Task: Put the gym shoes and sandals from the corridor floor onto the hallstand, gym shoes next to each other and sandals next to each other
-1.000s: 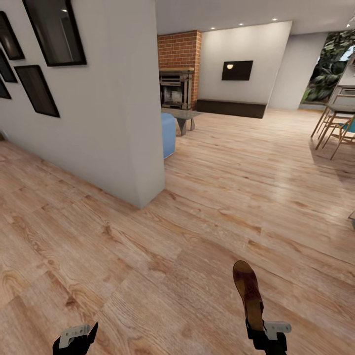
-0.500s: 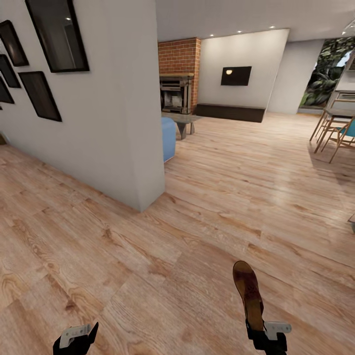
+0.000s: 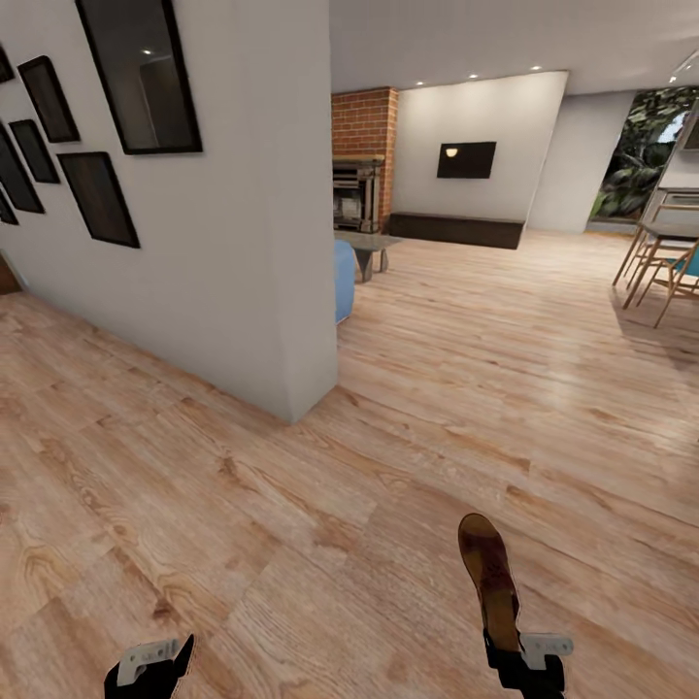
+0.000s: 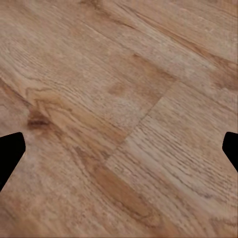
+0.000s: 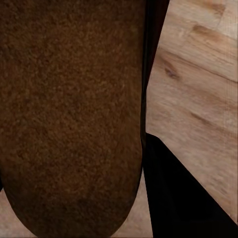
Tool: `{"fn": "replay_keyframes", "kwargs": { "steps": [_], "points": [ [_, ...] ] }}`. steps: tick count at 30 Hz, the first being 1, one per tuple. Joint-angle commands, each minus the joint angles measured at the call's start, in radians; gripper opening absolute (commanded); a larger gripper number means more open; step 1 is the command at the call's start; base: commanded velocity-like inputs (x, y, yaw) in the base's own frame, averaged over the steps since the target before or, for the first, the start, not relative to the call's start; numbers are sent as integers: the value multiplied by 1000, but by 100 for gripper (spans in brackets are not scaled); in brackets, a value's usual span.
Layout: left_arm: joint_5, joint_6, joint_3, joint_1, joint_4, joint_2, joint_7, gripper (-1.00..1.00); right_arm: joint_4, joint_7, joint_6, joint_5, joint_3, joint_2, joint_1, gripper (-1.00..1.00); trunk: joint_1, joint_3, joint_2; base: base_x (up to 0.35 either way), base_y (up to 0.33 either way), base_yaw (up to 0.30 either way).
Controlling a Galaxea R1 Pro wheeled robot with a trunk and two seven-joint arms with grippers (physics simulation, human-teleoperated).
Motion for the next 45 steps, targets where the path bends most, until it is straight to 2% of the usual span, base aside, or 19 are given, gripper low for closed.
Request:
{"fn": "replay_keyframes", "kwargs": {
  "steps": [1,23,37,45],
  "points": [
    [4,-1,6,-1,2,0,-10,100,1,1,-3,-6,1,0,-1,-100,0,1,0,0,302,0],
    [0,-1,6,-1,3,0,-11,100,1,0,-3,-7,1,0,-1,-100,0,34,0,0,307,0],
    [0,-1,4,-1,3,0,-11,100,0,1,-3,-7,1,2,-1,-100,0,35,0,97,307,2],
    [0,-1,4,-1,3,0,-11,100,-1,-1,-3,-9,1,5,-1,-100,0,35,0,145,307,190]
  ]
}}
